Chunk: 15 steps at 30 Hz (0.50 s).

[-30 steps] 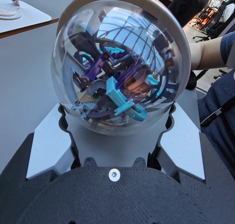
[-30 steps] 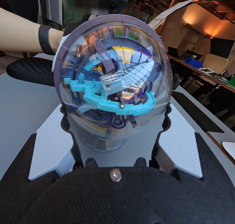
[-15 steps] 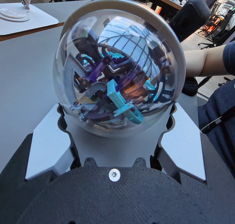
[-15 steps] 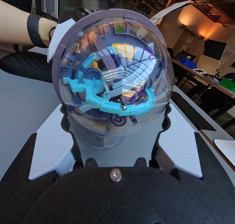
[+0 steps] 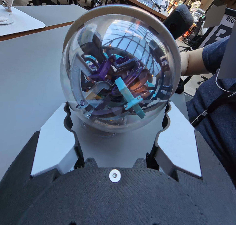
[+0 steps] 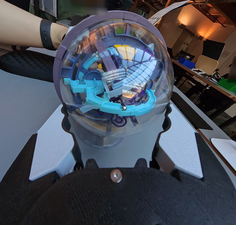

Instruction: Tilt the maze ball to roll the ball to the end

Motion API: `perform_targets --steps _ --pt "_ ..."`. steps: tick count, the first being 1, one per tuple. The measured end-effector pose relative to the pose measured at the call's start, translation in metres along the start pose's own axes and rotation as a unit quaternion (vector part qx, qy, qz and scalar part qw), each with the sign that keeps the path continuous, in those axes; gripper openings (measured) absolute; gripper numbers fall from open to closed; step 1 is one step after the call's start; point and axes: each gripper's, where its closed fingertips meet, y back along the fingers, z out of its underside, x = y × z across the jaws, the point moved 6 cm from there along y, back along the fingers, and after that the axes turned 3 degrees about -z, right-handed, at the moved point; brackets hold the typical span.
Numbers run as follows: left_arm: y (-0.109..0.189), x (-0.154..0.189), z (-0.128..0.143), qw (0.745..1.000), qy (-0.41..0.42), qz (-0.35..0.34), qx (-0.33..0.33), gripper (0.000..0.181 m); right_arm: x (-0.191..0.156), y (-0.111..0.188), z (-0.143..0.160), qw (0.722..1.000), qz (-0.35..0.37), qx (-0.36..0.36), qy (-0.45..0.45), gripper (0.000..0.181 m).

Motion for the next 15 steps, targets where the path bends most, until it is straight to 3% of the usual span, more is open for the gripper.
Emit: perform_targets --steps 15 --pt "0.0034 -0.0001 -0.0090 1.000 -0.019 0.018 0.005 0.143 -0.0035 0.0063 -0.0036 1.000 0.004 -0.004 0.018 0.143"
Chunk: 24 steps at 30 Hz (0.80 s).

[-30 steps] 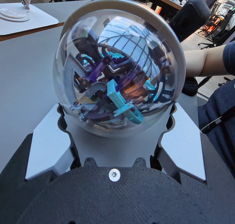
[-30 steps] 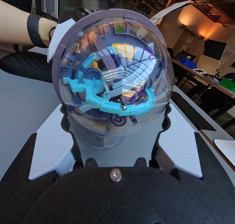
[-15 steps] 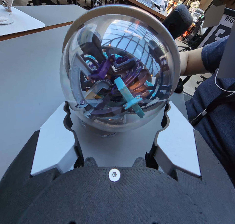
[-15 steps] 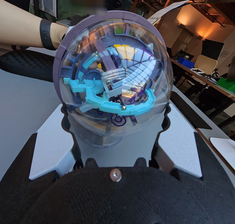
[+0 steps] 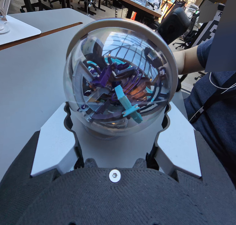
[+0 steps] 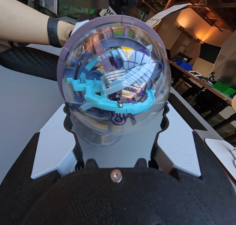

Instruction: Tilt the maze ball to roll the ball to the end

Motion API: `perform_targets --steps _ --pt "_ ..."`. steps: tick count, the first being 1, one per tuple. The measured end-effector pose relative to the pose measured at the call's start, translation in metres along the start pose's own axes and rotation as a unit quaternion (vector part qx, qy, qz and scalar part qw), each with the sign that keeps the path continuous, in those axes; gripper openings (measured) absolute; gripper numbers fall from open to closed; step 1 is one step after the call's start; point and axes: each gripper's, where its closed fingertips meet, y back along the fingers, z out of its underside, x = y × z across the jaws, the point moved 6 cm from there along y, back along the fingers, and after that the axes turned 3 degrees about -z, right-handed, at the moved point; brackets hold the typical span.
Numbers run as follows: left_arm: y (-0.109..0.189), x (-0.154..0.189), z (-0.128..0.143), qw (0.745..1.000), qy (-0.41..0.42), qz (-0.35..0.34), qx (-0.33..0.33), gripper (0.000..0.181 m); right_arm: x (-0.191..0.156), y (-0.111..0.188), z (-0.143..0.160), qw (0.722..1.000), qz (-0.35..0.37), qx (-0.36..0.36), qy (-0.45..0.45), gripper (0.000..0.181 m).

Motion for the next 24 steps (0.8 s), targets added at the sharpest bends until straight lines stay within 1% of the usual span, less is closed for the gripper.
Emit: perform_targets --steps 4,6,12,17,24 --pt "0.0002 0.0035 -0.0046 1.000 0.020 0.008 0.011 0.150 -0.0007 -0.0002 -0.0005 1.000 0.000 0.001 0.000 0.143" --pt "-0.0005 0.0063 -0.0064 0.999 0.033 0.013 0.013 0.158 -0.0011 -0.0004 -0.0007 1.000 0.001 0.001 0.001 0.143" --pt "-0.0044 0.0080 -0.0091 0.999 0.046 -0.013 0.004 0.158 -0.0023 -0.0015 -0.0011 1.000 0.003 0.000 0.001 0.143" --pt "-0.0061 0.0068 -0.0100 0.998 0.053 -0.018 -0.002 0.158 -0.0028 -0.0018 -0.0017 1.000 0.005 -0.002 0.001 0.143" --pt "-0.0057 0.0032 -0.0087 0.999 0.043 0.008 -0.003 0.157 -0.0037 0.0004 -0.0020 1.000 0.008 -0.015 0.015 0.142"
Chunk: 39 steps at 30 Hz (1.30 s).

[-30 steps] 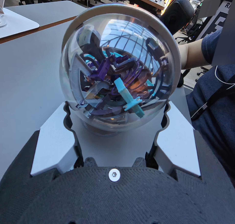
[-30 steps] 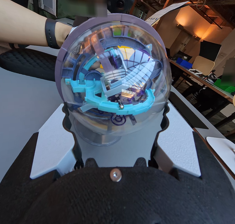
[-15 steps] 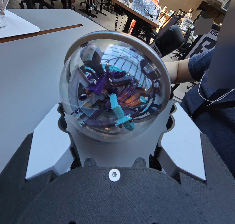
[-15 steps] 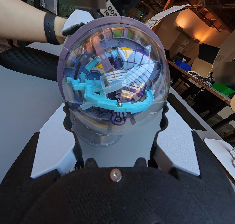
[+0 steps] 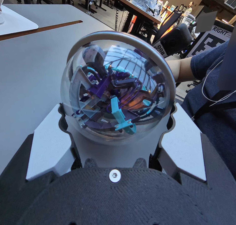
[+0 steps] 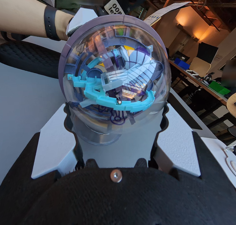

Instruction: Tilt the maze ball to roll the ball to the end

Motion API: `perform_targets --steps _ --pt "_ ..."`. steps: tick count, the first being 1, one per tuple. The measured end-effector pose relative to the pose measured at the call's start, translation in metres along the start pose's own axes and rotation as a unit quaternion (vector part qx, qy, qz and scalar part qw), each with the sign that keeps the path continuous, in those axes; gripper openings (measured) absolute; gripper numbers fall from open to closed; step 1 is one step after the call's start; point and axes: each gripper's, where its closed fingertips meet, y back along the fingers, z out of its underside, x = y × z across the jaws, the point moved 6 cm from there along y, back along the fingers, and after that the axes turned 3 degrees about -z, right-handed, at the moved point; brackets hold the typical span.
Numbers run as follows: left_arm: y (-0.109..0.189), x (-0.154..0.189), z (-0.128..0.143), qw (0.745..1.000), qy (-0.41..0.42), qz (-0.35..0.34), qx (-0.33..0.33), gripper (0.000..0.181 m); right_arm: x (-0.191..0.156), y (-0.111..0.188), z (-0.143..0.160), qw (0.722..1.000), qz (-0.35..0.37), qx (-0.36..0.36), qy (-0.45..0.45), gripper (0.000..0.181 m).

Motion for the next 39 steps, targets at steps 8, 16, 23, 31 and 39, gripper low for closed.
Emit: perform_targets --steps 8,16,23,31,39 --pt "0.003 -0.004 -0.005 1.000 -0.011 0.027 0.006 0.142 0.001 0.002 -0.001 1.000 -0.002 -0.004 -0.004 0.146" --pt "-0.002 -0.001 -0.009 1.000 0.003 0.027 0.000 0.155 0.000 0.001 -0.002 1.000 0.003 -0.005 0.006 0.144" --pt "-0.003 0.007 -0.014 1.000 0.023 -0.015 -0.008 0.158 -0.002 0.000 -0.001 1.000 0.002 -0.013 0.010 0.144" --pt "0.000 0.010 -0.013 0.998 0.043 -0.028 -0.029 0.158 -0.005 -0.002 -0.002 1.000 -0.003 -0.010 0.009 0.144" --pt "-0.001 0.015 -0.015 0.996 0.020 -0.069 -0.053 0.158 -0.005 -0.001 -0.002 1.000 -0.005 -0.009 0.007 0.144"
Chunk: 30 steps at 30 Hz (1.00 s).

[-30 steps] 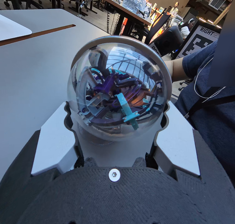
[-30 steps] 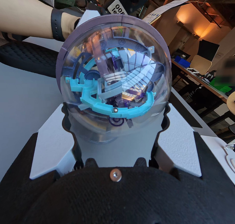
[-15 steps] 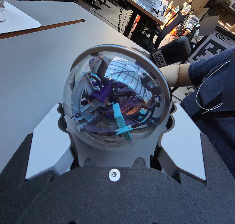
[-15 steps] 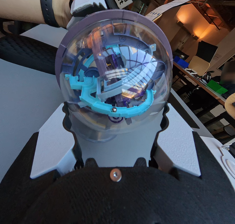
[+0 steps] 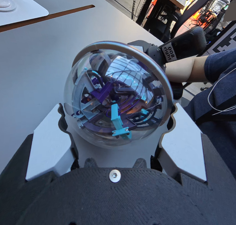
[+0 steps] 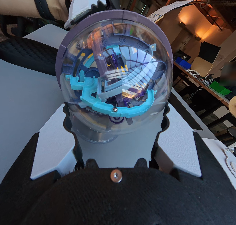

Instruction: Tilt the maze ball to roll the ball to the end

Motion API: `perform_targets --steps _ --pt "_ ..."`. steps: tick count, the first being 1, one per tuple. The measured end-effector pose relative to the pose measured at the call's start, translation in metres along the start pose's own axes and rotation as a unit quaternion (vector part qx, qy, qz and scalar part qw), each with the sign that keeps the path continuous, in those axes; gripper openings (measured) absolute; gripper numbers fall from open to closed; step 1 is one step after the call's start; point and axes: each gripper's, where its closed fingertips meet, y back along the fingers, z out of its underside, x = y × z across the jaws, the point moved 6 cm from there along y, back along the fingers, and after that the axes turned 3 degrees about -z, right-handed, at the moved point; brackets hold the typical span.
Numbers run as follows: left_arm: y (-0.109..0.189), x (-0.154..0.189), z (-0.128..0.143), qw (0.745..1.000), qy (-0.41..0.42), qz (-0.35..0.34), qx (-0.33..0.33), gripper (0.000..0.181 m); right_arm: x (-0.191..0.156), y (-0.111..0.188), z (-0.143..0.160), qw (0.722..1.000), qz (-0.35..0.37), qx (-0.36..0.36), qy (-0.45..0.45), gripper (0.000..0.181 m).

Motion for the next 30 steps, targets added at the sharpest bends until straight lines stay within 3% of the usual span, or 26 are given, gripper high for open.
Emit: perform_targets --steps 13,22,30 --pt "0.003 0.018 0.003 0.992 0.032 -0.117 0.029 0.158 -0.001 0.000 -0.001 1.000 -0.004 0.004 -0.001 0.143" --pt "-0.008 0.033 0.019 0.950 0.016 -0.302 0.079 0.158 -0.001 0.000 -0.001 1.000 -0.002 0.002 -0.002 0.143" --pt "-0.021 0.037 0.022 0.934 -0.003 -0.343 0.097 0.158 -0.002 0.000 0.000 1.000 0.003 -0.001 0.000 0.144"
